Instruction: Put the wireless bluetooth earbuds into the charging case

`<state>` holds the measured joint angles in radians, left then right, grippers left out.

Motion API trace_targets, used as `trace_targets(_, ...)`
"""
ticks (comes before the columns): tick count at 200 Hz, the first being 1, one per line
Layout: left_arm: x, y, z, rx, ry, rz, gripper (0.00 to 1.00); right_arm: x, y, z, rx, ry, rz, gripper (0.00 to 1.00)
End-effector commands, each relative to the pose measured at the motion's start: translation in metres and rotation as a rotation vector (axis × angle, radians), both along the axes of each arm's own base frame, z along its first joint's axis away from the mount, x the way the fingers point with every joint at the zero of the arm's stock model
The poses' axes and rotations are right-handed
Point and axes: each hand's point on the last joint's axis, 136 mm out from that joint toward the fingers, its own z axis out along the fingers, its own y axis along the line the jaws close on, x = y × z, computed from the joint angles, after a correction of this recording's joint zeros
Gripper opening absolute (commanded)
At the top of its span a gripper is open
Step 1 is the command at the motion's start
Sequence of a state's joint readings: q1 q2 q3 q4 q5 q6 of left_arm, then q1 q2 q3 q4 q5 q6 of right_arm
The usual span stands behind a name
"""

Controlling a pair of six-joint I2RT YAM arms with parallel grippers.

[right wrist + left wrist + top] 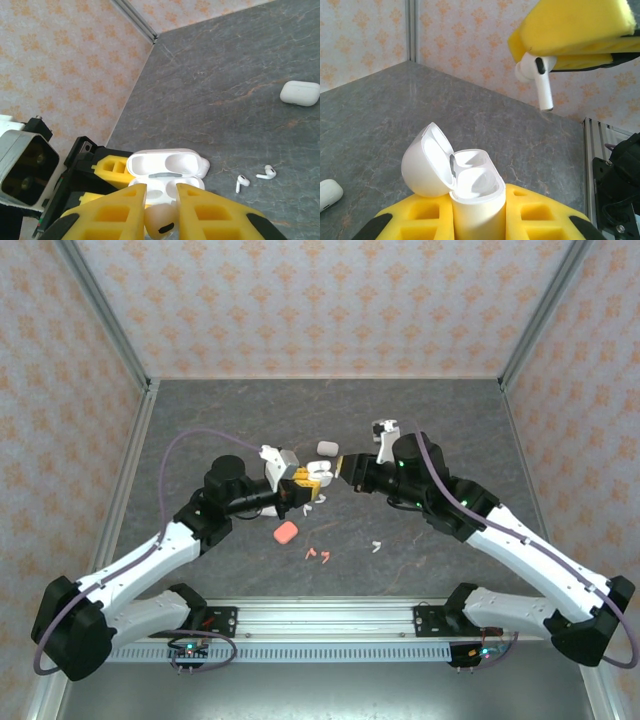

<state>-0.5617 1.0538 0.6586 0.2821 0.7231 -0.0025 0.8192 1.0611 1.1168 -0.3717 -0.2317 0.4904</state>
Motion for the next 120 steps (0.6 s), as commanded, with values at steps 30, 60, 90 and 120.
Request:
trace_targets(30,0.0006,-0.0063,0.0235,-0.048,-0.082,-0.011,0.0,0.0093,0.012,0.0218,0.082,-0.042,-0.016,0.2)
trace_targets(60,-0.0001,-0.0074,0.0244,-0.047,-0.083,-0.015,0.0,0.0102,0.0123,0.0242,0.079,-0.054,-0.015,0.2)
trace_targets(90,-0.0017,-0.0078,0.0277,-0.057,-0.089,-0.014,0.0,0.0095,0.0127,0.0225,0.075,-0.052,-0.01,0.2)
trace_targets(120,-0.0029,-0.0086,0.0295,-0.055,-0.096,-0.008,0.0,0.0092,0.0135,0.0233,0.09,-0.045,-0.011,0.2)
